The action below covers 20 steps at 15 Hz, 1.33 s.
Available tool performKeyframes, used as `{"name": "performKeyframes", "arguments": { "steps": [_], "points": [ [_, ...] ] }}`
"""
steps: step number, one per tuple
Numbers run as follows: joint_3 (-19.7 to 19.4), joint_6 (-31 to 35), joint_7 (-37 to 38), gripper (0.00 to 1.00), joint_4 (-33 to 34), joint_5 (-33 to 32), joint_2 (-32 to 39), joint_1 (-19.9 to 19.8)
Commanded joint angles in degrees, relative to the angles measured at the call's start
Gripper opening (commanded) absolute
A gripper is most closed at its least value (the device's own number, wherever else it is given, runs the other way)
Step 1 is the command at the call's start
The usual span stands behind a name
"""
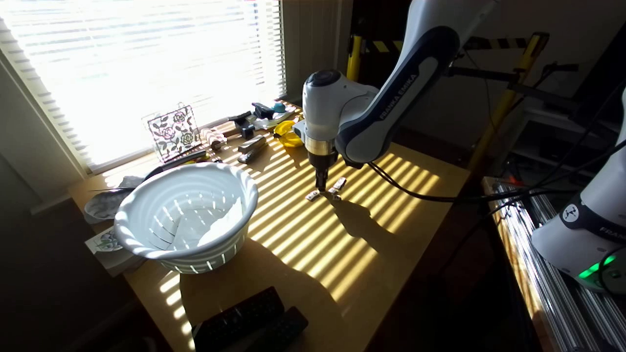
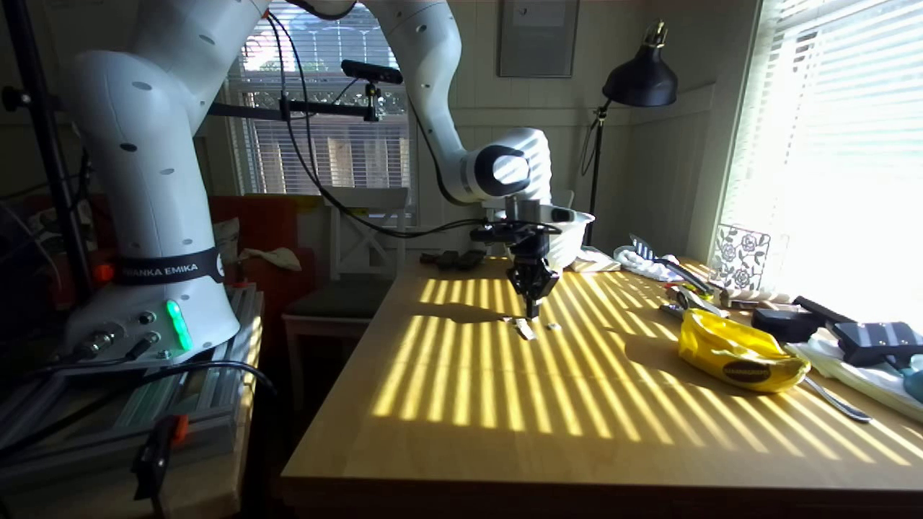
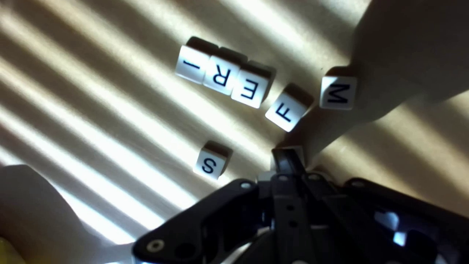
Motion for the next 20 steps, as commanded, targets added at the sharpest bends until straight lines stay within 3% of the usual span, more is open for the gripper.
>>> {"name": "performKeyframes", "arguments": {
  "steps": [1,8,17,20],
  "points": [
    [0.74,-0.17,0.19,0.01,0.1,-0.77,-0.05,-0.72],
    [0.95,-0.18,-0.52,0.0,0.08,-0.79,-0.08,-0.86],
    [-0.68,2.31,-3.79,0.0,0.12,-8.55,0.2,0.47],
    [0.66,2.23,-4.37,0.0,-0.27,-7.76,-0.48,-0.69]
  ]
}}
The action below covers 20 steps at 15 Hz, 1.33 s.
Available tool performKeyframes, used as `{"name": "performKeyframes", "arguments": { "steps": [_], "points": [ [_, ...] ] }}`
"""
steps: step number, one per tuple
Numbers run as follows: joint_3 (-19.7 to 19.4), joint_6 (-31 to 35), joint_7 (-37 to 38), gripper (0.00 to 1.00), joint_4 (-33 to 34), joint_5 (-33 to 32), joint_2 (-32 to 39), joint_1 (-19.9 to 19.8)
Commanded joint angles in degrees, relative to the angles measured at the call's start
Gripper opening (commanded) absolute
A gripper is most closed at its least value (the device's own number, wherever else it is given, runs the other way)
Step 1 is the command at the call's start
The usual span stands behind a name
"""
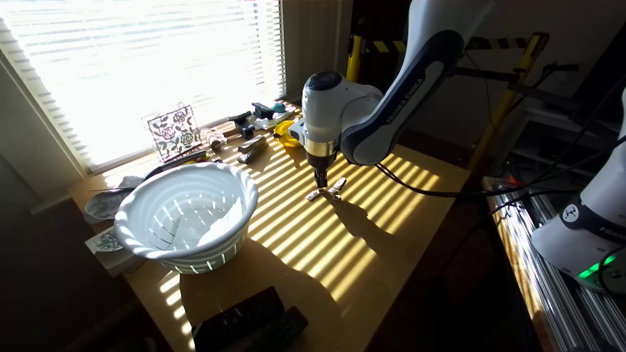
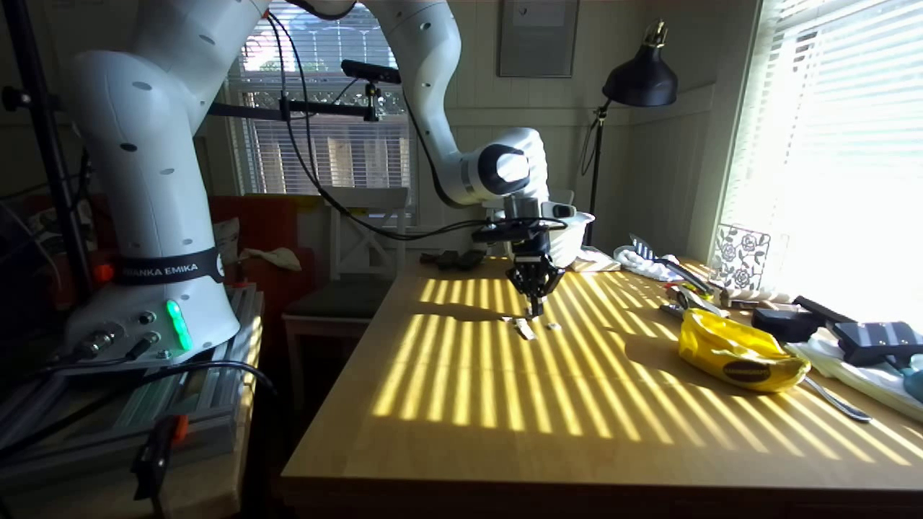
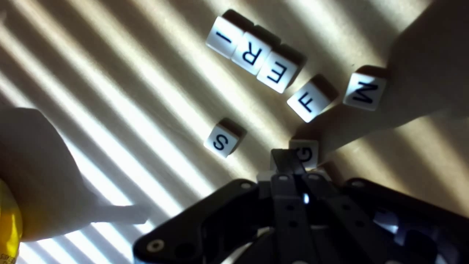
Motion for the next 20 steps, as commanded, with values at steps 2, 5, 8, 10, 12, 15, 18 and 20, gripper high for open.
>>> {"name": "performKeyframes", "arguments": {
  "steps": [2,5,8,10,12,15,18,20],
  "points": [
    [1.88,-0.66,-0.91,0.0,-0.49,1.4,-1.12,-1.88],
    [2.48,-1.46,-1.03,0.0,-0.5,2.16,-1.22,-2.73],
    [2.98,-2.19,-1.1,0.0,-0.53,2.53,-1.33,-3.45],
    [3.92,-2.53,-1.69,0.0,-0.69,3.34,-1.64,-4.3],
    [4.89,-2.47,-1.94,0.0,-0.78,4.44,-1.75,-5.03],
    [5.82,-2.79,-2.21,0.0,-0.73,5.72,-1.83,-5.62],
    [5.88,-3.6,-1.96,0.0,-0.54,5.9,-1.61,-5.6],
    [5.67,-3.98,-1.76,0.0,-0.5,5.73,-1.47,-5.47]
  ]
}}
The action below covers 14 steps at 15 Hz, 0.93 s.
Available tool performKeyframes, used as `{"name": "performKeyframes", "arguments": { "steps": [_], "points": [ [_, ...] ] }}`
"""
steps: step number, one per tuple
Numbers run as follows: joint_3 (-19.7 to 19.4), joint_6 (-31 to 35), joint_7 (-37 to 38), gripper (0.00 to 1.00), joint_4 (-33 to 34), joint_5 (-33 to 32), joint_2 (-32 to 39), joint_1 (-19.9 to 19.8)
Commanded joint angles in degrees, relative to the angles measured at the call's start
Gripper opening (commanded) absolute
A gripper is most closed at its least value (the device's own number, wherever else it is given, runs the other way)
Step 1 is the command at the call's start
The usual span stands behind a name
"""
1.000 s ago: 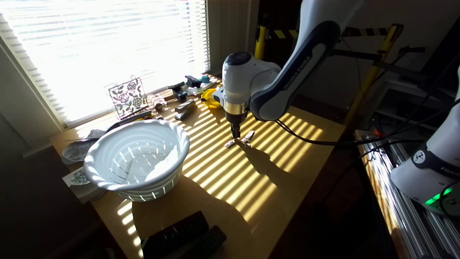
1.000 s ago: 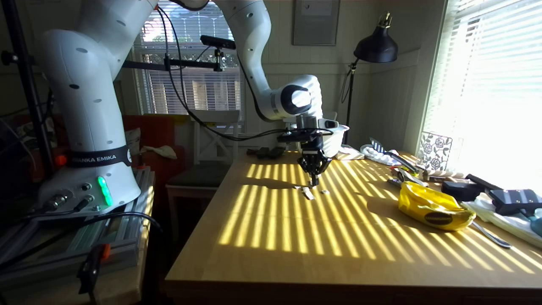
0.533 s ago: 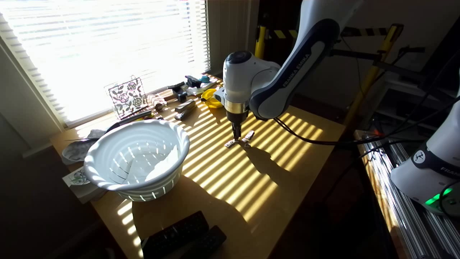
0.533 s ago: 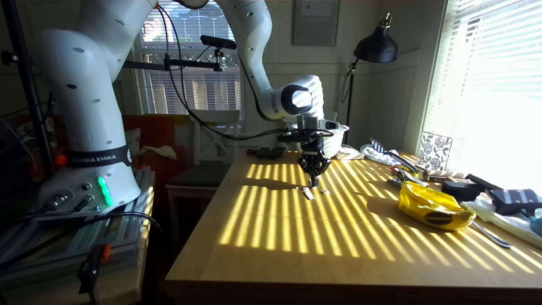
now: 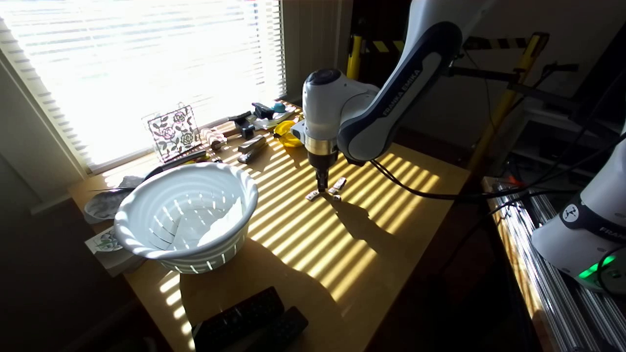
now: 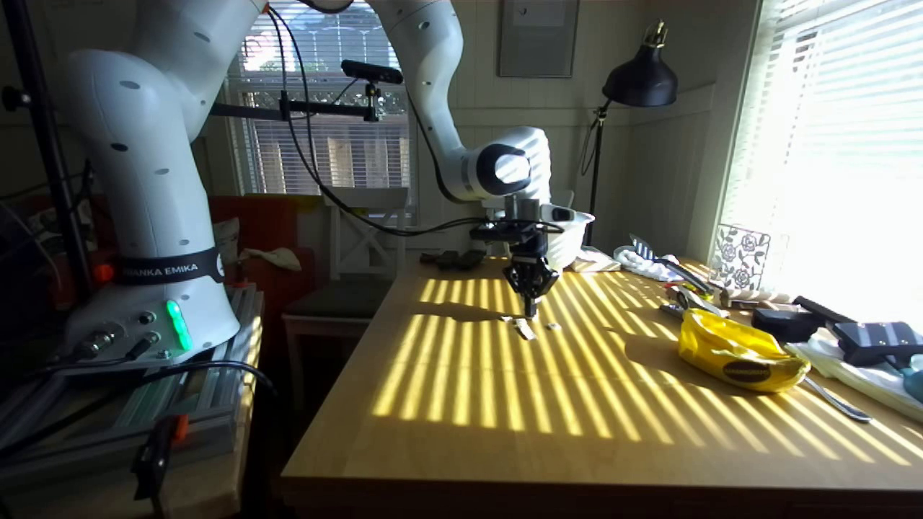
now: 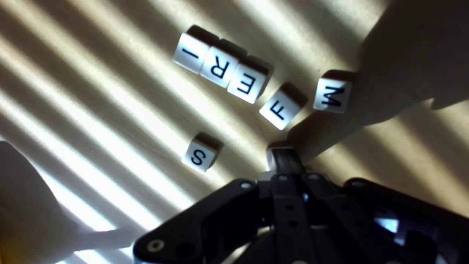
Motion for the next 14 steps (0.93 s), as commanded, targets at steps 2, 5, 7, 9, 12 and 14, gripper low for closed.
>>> {"name": "performKeyframes", "arguments": {
  "steps": [2,5,7,9,12,14],
  "points": [
    [0.55,-1.57,-1.35,0.0,-0.57,1.41,-0.95,-0.67],
    [0.73,-0.48,-1.78,0.0,-0.26,1.29,-0.24,-0.89],
    [0.57,-0.48,-1.88,0.0,0.12,0.92,0.29,-0.68],
    [1.29,-0.51,-3.53,0.0,0.32,1.18,0.56,-1.26],
    [1.74,-0.39,-6.37,0.0,0.51,0.87,0.86,-1.75],
    [1.94,-0.21,-8.33,0.0,0.53,0.43,0.94,-1.95]
  ]
}}
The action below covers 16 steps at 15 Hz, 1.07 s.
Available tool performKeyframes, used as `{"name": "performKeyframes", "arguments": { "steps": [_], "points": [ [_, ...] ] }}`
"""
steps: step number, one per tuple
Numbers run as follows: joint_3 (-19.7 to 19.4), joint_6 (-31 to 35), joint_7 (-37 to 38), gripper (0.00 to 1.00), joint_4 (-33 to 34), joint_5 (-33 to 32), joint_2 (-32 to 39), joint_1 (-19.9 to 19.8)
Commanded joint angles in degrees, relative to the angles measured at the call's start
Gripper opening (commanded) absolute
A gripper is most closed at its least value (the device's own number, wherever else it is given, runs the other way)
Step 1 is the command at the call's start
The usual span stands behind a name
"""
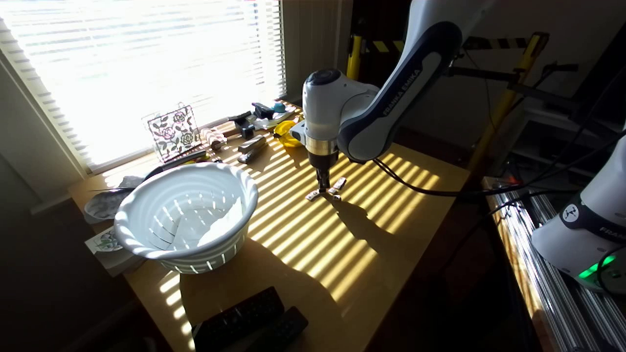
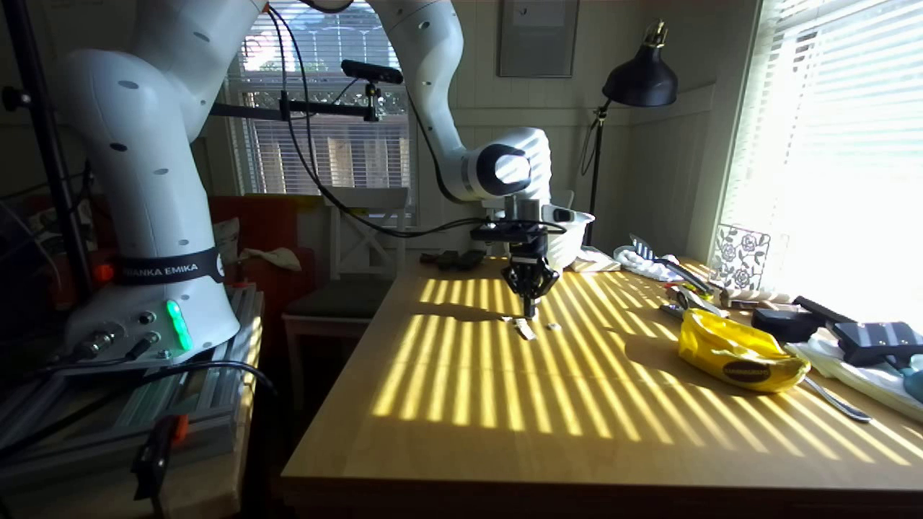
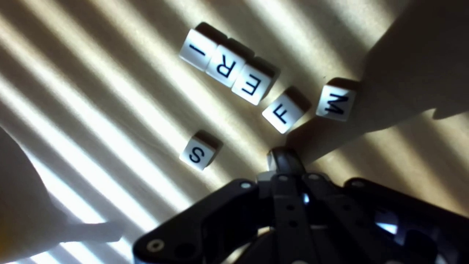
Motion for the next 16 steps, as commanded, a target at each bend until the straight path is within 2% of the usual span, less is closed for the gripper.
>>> {"name": "performKeyframes", "arguments": {
  "steps": [1,16],
  "points": [
    [1.59,0.3,-4.7,0.0,0.53,0.21,0.94,-1.62],
    [1.22,3.43,-14.02,0.0,0.52,-3.1,1.65,-1.85]
  ]
}}
